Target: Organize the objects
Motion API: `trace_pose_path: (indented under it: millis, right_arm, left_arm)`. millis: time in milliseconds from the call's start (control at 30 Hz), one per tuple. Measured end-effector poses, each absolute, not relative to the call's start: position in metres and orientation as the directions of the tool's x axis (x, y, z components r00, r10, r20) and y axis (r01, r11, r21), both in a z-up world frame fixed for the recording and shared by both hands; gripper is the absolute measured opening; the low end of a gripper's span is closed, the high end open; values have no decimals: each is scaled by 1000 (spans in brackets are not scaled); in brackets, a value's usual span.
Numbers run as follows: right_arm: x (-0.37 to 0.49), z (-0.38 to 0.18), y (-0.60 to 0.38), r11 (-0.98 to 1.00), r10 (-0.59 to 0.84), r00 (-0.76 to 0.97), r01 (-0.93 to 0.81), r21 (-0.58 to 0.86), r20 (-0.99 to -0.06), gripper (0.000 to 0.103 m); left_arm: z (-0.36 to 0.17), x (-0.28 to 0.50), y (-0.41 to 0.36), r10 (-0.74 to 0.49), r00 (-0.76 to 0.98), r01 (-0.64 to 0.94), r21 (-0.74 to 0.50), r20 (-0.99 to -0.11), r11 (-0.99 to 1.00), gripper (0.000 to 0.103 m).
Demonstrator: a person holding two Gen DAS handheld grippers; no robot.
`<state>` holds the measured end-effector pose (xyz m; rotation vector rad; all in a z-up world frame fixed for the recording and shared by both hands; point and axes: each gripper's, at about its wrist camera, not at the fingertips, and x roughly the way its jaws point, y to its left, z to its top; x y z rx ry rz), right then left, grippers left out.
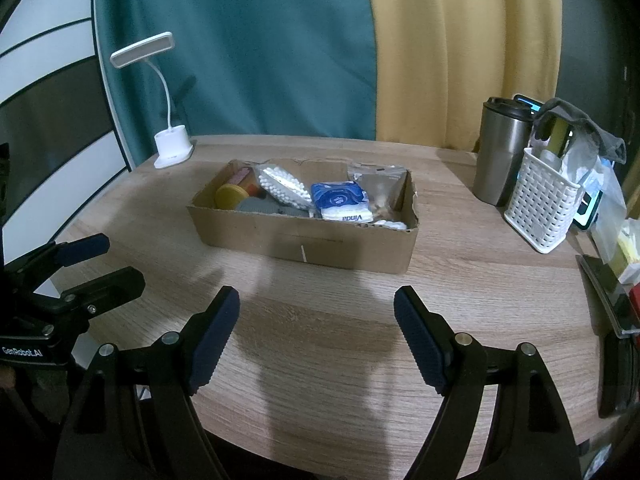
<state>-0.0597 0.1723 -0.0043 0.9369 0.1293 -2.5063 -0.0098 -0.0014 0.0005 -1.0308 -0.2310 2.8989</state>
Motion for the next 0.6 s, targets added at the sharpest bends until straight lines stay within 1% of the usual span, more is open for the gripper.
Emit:
trace_pose_path:
  millis: [600]
  right_arm:
    - [-66, -8, 171, -892, -382, -658, 446, 73, -649, 82]
  left_arm:
    - [-3, -16, -1, 106, -773, -11, -154, -625, -988, 99]
